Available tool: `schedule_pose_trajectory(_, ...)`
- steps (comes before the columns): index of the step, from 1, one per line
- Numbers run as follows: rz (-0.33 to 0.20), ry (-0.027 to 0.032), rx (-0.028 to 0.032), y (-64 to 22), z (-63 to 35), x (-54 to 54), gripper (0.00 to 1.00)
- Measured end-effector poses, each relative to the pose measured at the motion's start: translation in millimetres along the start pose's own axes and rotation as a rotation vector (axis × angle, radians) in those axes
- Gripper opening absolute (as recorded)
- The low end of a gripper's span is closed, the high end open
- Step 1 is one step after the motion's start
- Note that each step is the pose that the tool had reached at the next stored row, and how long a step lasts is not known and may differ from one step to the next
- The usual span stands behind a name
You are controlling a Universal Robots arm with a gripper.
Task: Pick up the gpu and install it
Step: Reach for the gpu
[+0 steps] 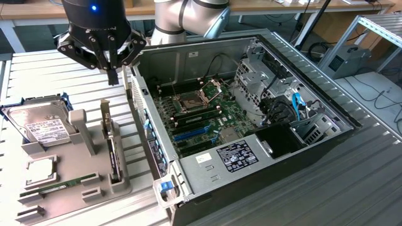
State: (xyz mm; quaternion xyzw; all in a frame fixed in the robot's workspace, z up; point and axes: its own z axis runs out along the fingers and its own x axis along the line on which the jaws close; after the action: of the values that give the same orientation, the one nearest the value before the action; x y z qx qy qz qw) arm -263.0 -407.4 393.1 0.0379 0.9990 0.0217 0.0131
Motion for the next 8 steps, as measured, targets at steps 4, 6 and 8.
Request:
schedule_pose_trajectory(4, 0.0, 0.0, 0.0, -2.0, 0.0, -0.1, 0.11)
schedule_pose_trajectory(6, 0.0, 0.0, 0.0, -2.9, 0.0, -0.2, 0.11)
schedule_pose_trajectory(8, 0.0, 0.0, 0.0, -3.8, -0.1, -0.2, 0.11)
